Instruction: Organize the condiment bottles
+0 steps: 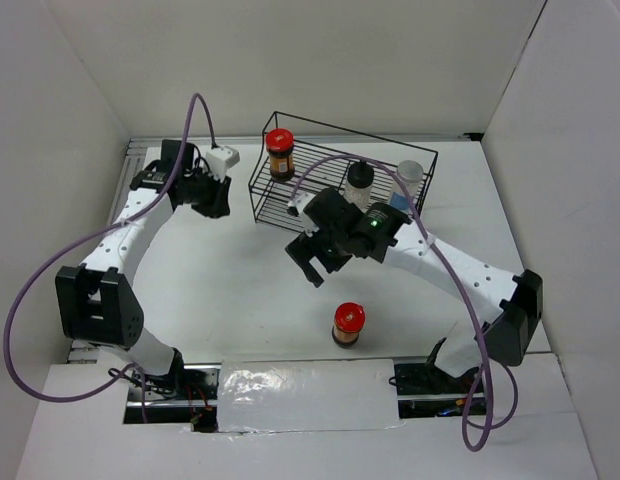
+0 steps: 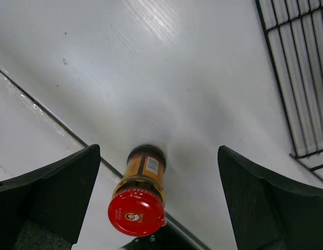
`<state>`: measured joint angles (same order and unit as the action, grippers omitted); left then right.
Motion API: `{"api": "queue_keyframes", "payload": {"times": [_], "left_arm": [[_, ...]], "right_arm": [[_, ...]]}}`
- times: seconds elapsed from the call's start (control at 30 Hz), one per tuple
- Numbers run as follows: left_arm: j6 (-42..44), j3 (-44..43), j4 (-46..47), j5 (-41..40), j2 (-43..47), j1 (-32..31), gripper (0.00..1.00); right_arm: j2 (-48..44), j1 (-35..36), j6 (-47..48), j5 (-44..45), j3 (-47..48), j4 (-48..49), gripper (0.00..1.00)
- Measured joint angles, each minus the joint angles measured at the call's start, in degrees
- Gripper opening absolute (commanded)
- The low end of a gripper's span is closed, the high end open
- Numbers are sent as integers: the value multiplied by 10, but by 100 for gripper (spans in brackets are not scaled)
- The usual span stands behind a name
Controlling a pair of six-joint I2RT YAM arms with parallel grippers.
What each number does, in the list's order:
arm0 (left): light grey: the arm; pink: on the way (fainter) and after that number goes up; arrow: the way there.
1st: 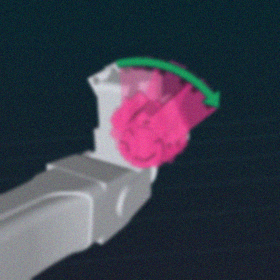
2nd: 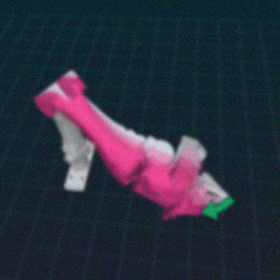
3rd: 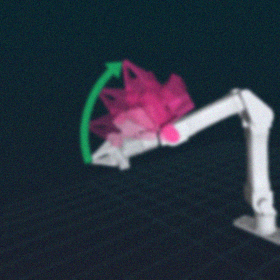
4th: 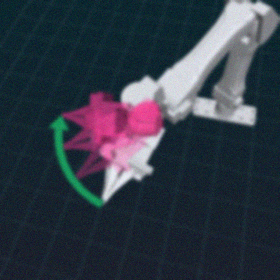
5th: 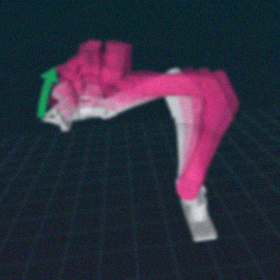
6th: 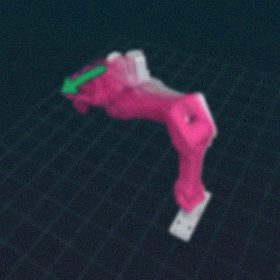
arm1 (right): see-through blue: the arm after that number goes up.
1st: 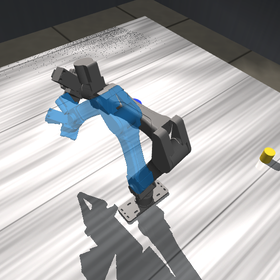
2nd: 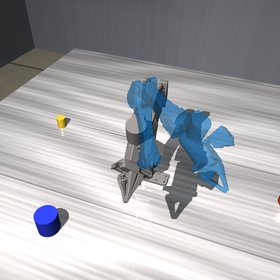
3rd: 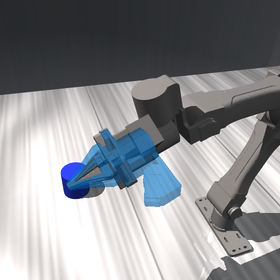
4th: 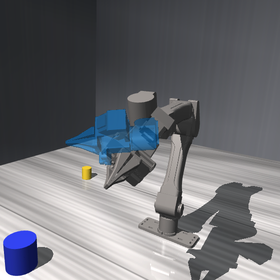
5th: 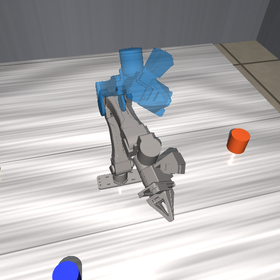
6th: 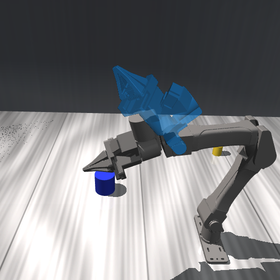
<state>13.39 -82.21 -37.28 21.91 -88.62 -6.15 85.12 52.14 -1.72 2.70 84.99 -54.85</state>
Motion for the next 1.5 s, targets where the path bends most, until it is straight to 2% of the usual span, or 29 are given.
{"api": "queue_keyframes", "payload": {"times": [0.03, 0.07, 0.1, 0.2, 0.33, 0.67, 0.77, 0.83, 0.93, 1.0, 1.03, 1.07, 1.13, 1.17, 1.2, 1.37, 1.5], "left_arm": [[4, 24, 0, -8, 0, 2, 42], [5, 30, -3, -16, 0, 3, 43], [7, 67, 1, -22, 0, 7, 60], [12, 125, 11, -32, 11, 14, 76], [14, 167, 14, -45, 23, 22, 79], [11, 162, 27, -38, 26, 42, 79], [9, 160, 26, -35, 26, 47, 79], [5, 160, 26, -31, 26, 50, 79], [-1, 157, 26, -24, 26, 53, 79], [-1, 155, 26, -21, 26, 55, 79], [-1, 155, 26, -21, 26, 56, 79], [-1, 155, 26, -20, 26, 56, 79], [-1, 155, 26, -19, 26, 56, 79], [-1, 155, 26, -17, 26, 59, 79], [-2, 155, 26, -14, 26, 61, 79], [-2, 155, 26, -10, 26, 76, 79], [-3, 155, 26, -6, 26, 83, 79]], "right_arm": [[-10, -1, -29, 4, -22, -6, 100], [-14, -2, -35, 6, -27, -9, 100], [-23, -5, -54, 7, -38, -11, 100], [-63, -11, -107, 6, -76, -17, 100], [-92, -9, -164, -15, -122, -22, 100], [-103, 62, -285, -22, -213, -42, 100], [-112, 83, -312, -10, -230, -44, 96], [-114, 90, -323, 0, -236, -45, 86], [-114, 94, -337, 15, -237, -45, 79], [-114, 94, -342, 23, -237, -45, 71], [-114, 95, -345, 26, -237, -45, 61], [-114, 95, -347, 30, -237, -45, 40], [-114, 97, -349, 36, -237, -45, 21], [-114, 98, -348, 37, -237, -45, 7], [-113, 98, -346, 38, -236, -46, 0], [-63, 102, -307, 43, -174, -78, 0], [23, 103, -253, 52, -9, -130, 0]]}}
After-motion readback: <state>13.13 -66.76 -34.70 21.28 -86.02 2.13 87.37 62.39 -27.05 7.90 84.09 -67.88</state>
